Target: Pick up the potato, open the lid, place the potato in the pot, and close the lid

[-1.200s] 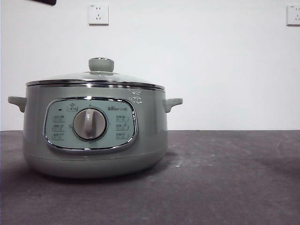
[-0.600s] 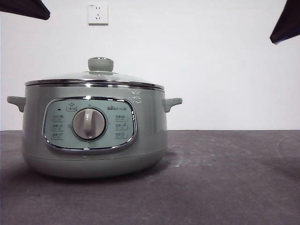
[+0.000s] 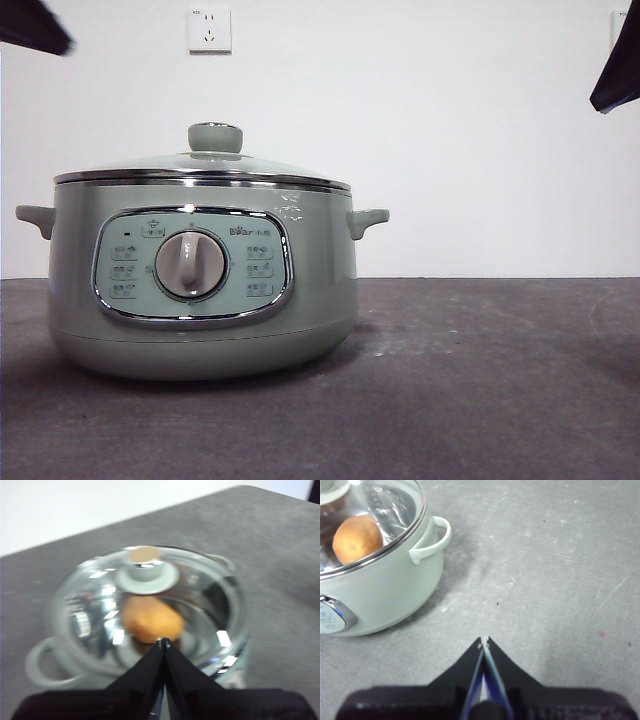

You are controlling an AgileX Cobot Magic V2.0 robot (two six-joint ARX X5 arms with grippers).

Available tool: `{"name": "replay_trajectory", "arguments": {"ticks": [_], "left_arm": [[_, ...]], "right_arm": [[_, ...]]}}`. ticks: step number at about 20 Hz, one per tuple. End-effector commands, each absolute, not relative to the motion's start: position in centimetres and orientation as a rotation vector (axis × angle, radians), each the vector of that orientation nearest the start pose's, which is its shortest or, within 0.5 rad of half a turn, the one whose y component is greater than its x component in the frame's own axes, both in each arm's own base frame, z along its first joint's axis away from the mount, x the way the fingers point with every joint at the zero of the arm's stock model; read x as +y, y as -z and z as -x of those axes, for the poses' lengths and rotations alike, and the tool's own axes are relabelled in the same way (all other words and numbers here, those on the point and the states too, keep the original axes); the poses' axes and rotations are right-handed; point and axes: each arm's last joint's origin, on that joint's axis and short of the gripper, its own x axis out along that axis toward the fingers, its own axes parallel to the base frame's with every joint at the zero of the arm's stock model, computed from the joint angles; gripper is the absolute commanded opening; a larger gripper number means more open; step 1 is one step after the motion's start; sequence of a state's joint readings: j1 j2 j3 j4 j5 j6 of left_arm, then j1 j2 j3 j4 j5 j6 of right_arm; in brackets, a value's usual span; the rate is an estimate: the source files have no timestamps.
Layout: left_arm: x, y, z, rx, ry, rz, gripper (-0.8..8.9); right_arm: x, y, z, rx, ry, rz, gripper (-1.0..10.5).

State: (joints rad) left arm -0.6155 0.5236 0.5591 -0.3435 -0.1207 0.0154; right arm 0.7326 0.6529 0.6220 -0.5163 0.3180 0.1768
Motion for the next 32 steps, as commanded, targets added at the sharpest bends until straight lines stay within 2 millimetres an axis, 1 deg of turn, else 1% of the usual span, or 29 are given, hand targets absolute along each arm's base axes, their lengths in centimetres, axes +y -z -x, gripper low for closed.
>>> {"name": "replay_trajectory", "arguments": {"ticks": [1,4,6,8,10,15,19,23,32], "left_arm": [[-5.5,-27.3,-10.1,0.273,0.41,-0.142,-0.03],[-3.3,-26.5,-9.5,0.216,0.249,-0.1,-0.03],[-2.3,-25.3,-9.1,0.163,0.177,-0.078,-0.03],[-1.8,-23.7,-9.0,0.111,0.148,-0.063,-0.03],[-1.3,-21.7,-9.1,0.085,0.101,-0.057,-0.03],[-0.8,-17.1,-9.4,0.133,0.046,-0.06,-0.03],[-0.7,-14.9,-9.6,0.164,0.036,-0.062,-0.03],[-0.9,-14.7,-9.6,0.181,0.077,-0.046,-0.03],[-0.9,-14.7,-9.6,0.18,0.076,-0.046,-0.03]], "right_arm": [[8.6,-26.5,-10.9,0.511,-0.354,0.093,0.0],[8.6,-26.5,-10.9,0.511,-0.354,0.093,0.0],[8.6,-26.5,-10.9,0.511,-0.354,0.093,0.0],[8.6,-26.5,-10.9,0.511,-0.354,0.093,0.0],[8.6,-26.5,-10.9,0.511,-0.354,0.094,0.0],[8.6,-26.5,-10.9,0.511,-0.354,0.093,0.0],[8.6,-26.5,-10.9,0.511,-0.354,0.093,0.0],[8.6,-26.5,-10.9,0.511,-0.354,0.093,0.0],[8.6,-26.5,-10.9,0.511,-0.354,0.093,0.0]]}}
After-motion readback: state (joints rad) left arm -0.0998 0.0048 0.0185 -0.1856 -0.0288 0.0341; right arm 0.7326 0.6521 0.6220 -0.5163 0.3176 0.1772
